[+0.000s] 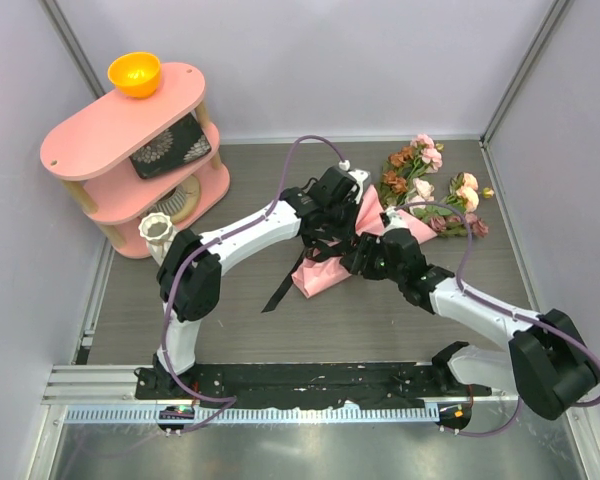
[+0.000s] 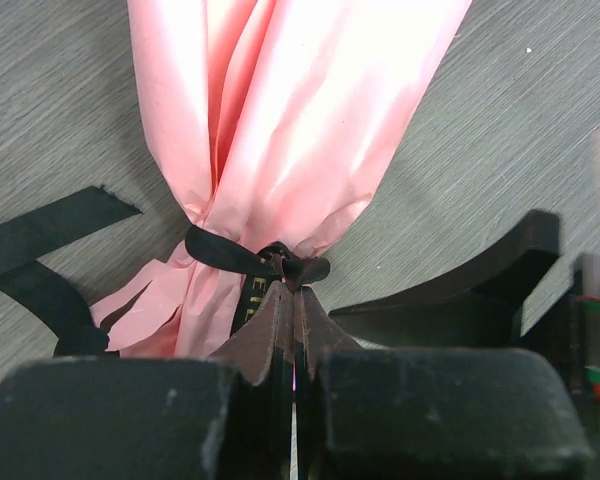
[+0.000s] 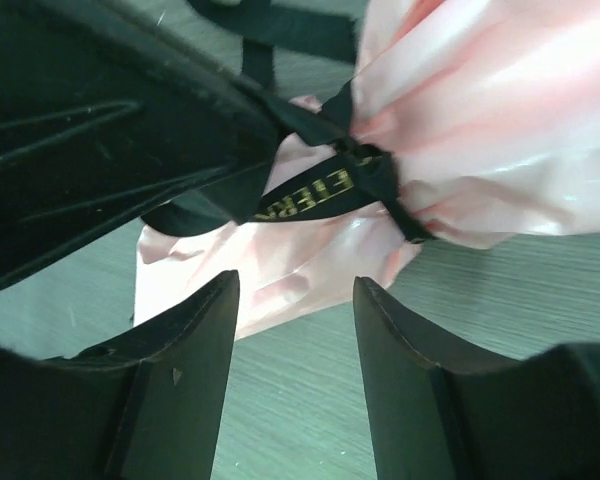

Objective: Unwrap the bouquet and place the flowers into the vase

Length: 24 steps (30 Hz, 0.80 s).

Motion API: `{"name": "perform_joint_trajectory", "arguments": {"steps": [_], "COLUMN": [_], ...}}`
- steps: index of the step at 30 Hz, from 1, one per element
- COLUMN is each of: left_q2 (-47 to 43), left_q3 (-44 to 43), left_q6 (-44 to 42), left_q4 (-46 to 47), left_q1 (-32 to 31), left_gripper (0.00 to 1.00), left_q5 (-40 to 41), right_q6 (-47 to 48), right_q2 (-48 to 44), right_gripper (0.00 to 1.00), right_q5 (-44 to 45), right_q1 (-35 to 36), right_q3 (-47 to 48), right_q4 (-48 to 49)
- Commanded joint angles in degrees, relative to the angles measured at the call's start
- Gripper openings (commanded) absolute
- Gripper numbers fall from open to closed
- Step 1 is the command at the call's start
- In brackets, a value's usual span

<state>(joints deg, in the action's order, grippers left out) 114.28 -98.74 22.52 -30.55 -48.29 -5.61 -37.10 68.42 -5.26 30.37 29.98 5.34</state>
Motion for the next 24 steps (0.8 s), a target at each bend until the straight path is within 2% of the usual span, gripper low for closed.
{"name": "perform_joint_trajectory", "arguments": {"steps": [1, 5, 10, 12, 17, 24], "left_q2": [-1.52, -1.43, -0.11, 0.59, 0.68, 0.24], "left_q3": [-0.93, -1.28, -1.28, -1.54, -1.11, -0.40], "left_q6": [0.68, 0.59, 0.68, 0.68, 0.85, 1.12], "left_q4": [1.45, 1.28, 0.93, 0.66, 1.36, 2.07], "left_q1": [0.48, 1.27, 2.85, 3.55, 4.00, 4.08], "left_gripper": [0.00, 0.00, 0.00, 0.00, 0.00, 0.00], "left_q5": [-0.55, 0.16, 0.25, -0.72, -1.69, -2.66], "right_q6": [-3.51, 3.85, 9.33, 10.29, 11.96, 13.28], "right_q2": [-5.13, -2.43, 2.41, 3.81, 5.49, 9.53], "right_gripper": [0.56, 0.33, 0.24, 0.24, 0.33, 0.35], "right_q5": [12.54, 12.82, 10.09, 9.83, 10.70, 8.42], "right_q1": [0.04, -0.05, -0.05, 0.04, 0.22, 0.39], "right_q3": [-0.97, 1.74, 5.09, 5.79, 7.37, 9.84], "right_q4": [0.62, 0.64, 0.02, 0.72, 1.33, 3.70]}}
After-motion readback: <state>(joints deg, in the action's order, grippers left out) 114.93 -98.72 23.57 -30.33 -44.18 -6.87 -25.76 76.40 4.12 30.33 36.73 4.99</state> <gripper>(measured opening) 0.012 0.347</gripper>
